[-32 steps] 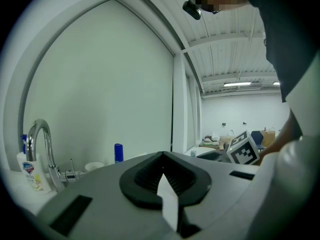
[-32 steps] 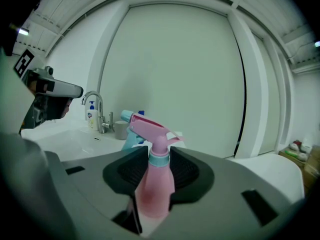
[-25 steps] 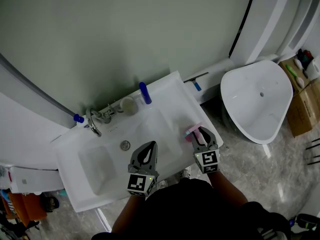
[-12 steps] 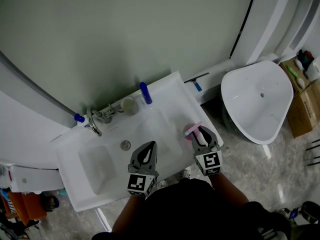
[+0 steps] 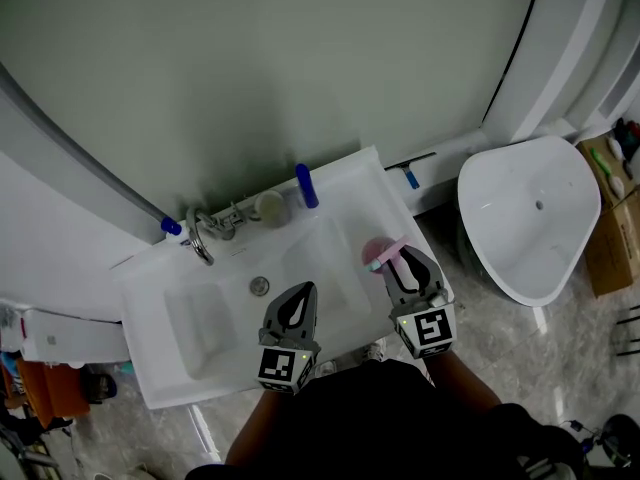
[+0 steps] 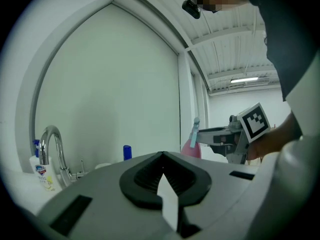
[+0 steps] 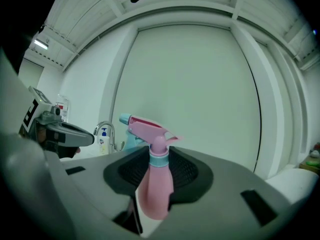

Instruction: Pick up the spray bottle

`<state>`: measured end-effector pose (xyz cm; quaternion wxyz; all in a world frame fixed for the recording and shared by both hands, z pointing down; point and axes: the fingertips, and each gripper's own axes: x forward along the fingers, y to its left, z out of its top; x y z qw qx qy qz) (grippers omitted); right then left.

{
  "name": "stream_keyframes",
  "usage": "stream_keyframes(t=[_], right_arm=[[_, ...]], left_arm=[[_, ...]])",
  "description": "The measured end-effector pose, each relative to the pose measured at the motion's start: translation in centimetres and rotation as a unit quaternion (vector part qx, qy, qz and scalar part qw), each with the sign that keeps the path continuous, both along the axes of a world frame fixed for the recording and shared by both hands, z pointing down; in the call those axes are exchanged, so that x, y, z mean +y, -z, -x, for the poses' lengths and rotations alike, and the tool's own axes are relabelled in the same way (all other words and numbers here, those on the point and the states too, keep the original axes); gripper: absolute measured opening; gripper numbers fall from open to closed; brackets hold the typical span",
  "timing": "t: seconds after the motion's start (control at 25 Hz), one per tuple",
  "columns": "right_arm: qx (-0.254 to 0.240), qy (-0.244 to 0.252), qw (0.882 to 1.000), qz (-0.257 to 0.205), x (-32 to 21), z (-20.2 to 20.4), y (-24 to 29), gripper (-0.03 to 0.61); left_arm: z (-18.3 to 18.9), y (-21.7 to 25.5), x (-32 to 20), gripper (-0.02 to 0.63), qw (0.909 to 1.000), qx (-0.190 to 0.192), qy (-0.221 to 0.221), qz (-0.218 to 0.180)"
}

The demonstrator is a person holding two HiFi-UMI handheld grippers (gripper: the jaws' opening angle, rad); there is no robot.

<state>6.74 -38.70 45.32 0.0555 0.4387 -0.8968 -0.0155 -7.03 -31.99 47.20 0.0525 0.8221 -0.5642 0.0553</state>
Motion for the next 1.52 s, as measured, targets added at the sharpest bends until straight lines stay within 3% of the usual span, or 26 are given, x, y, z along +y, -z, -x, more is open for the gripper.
stream_keyframes(t=[0.6, 1.2, 1.52], right_arm=[[-0.037, 0.156, 0.987, -0.025, 0.0, 5.5, 2.8, 0.126], [-0.026, 0.184, 0.983, -0.013, 0.5, 10.6, 1.9, 0.124], [-0.006, 0.189, 0.982, -0.024, 0.5, 11.5, 2.5, 0.124]], left_arm=[[3.1, 0.5, 2.1, -0.005, 0.9915, -0.004, 0.130, 0.003], [7.3, 1.3, 1.8, -0.005, 0.9929, -0.002, 0.118, -0.006], [7.4, 1.7, 1.5, -0.005, 0.9938, 0.002, 0.111, -0.005]])
